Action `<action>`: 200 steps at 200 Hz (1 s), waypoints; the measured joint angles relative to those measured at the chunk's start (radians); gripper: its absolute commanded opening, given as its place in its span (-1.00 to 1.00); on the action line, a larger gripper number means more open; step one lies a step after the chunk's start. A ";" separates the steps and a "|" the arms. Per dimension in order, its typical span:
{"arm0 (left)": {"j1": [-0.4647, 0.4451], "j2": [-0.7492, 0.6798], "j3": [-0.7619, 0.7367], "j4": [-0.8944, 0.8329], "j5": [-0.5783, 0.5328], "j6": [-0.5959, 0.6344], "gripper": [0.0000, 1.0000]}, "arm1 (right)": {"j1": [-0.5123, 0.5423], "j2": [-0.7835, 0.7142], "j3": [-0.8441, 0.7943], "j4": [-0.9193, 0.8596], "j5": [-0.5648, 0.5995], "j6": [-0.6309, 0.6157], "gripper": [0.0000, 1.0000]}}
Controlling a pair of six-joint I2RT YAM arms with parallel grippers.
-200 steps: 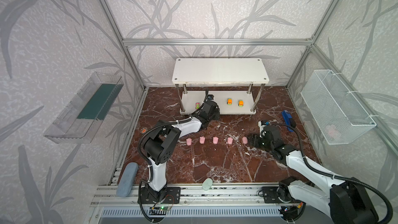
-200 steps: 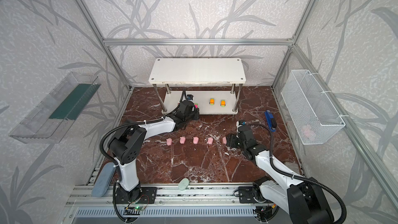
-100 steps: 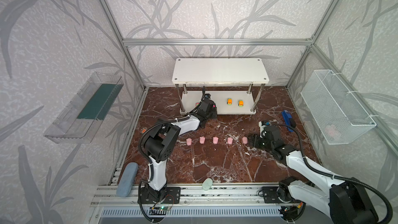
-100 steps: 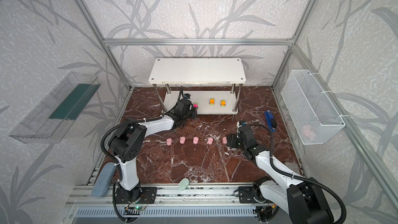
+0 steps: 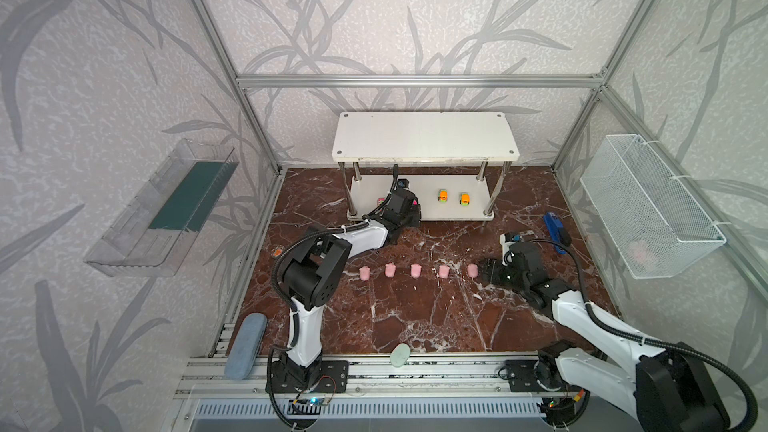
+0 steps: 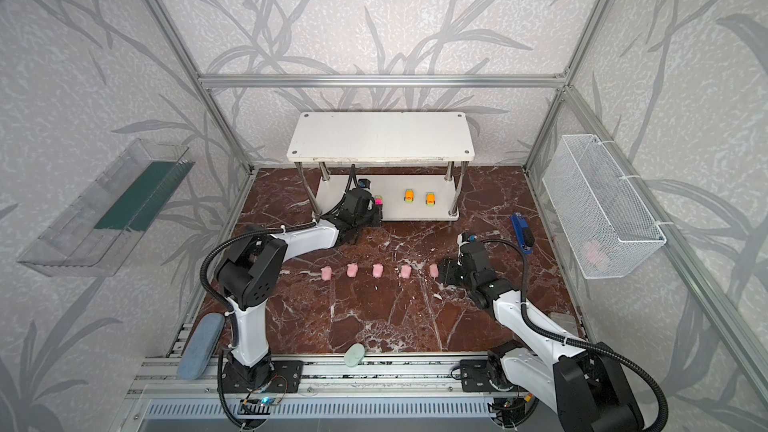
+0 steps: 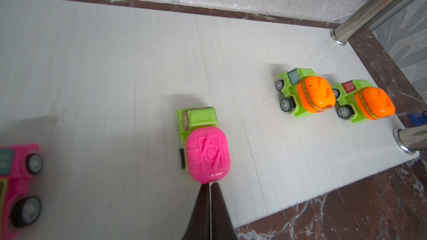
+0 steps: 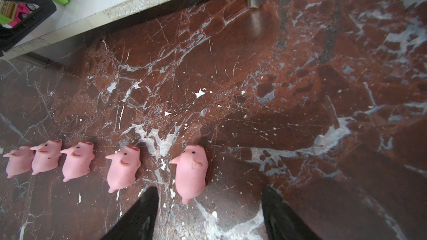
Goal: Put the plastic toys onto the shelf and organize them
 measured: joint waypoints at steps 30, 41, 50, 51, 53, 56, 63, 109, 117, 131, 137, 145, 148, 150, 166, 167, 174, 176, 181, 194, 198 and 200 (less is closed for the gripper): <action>-0.001 -0.056 -0.057 0.011 0.005 -0.015 -1.00 | 0.000 -0.001 0.000 0.000 -0.005 0.000 0.43; -0.002 -0.093 -0.087 0.013 0.007 -0.023 -1.00 | 0.000 -0.002 0.000 0.000 -0.010 0.000 0.43; -0.002 -0.125 -0.109 0.016 0.010 -0.027 -1.00 | 0.000 -0.006 0.000 0.000 -0.012 0.000 0.43; -0.002 -0.127 -0.111 0.017 0.010 -0.027 -1.00 | 0.000 -0.006 0.000 0.000 -0.012 0.000 0.43; -0.002 -0.135 -0.115 0.018 0.010 -0.028 -0.99 | 0.000 -0.007 0.000 0.000 -0.012 0.000 0.43; -0.003 -0.146 -0.121 0.018 0.010 -0.029 -0.98 | 0.000 -0.009 0.000 -0.001 -0.013 0.000 0.43; -0.004 -0.174 -0.136 0.022 0.011 -0.030 -0.97 | 0.000 -0.013 0.000 -0.001 -0.016 -0.001 0.43; -0.044 -0.368 -0.241 0.030 0.010 -0.035 -0.35 | 0.018 -0.028 0.000 -0.011 -0.029 -0.003 0.45; -0.055 -0.404 -0.264 0.031 0.005 -0.035 -0.23 | 0.035 -0.028 0.000 -0.013 -0.022 -0.003 0.45; -0.073 -0.470 -0.303 0.026 -0.005 -0.039 -0.10 | 0.087 -0.025 0.000 -0.019 0.000 -0.002 0.45; -0.080 -0.502 -0.319 0.021 -0.013 -0.040 -0.04 | 0.113 -0.018 0.000 -0.022 0.013 -0.003 0.45; -0.088 -0.542 -0.339 0.016 -0.023 -0.042 0.02 | 0.143 -0.004 0.000 -0.025 0.031 -0.003 0.45; -0.092 -0.556 -0.346 0.014 -0.025 -0.043 0.05 | 0.153 0.002 0.000 -0.027 0.037 -0.002 0.45; -0.094 -0.569 -0.351 0.012 -0.029 -0.045 0.07 | 0.160 0.008 0.000 -0.027 0.042 -0.002 0.46; -0.109 -0.656 -0.389 -0.004 -0.051 -0.052 0.22 | 0.193 0.047 0.001 -0.034 0.063 0.000 0.46; -0.110 -0.662 -0.392 -0.005 -0.053 -0.050 0.22 | 0.194 0.050 0.001 -0.035 0.065 0.000 0.46; -0.114 -0.698 -0.404 -0.015 -0.064 -0.051 0.26 | 0.198 0.064 0.001 -0.037 0.076 0.002 0.46; -0.114 -0.710 -0.408 -0.019 -0.069 -0.051 0.27 | 0.198 0.069 0.001 -0.037 0.081 0.002 0.46; -0.117 -0.737 -0.418 -0.026 -0.078 -0.051 0.28 | 0.200 0.078 0.002 -0.038 0.088 0.003 0.46; -0.119 -0.804 -0.443 -0.050 -0.104 -0.050 0.29 | 0.205 0.103 0.004 -0.041 0.110 0.005 0.46; -0.120 -0.826 -0.452 -0.058 -0.111 -0.050 0.29 | 0.206 0.112 0.006 -0.043 0.117 0.005 0.47; -0.120 -0.835 -0.457 -0.062 -0.114 -0.050 0.29 | 0.207 0.116 0.008 -0.044 0.122 0.006 0.46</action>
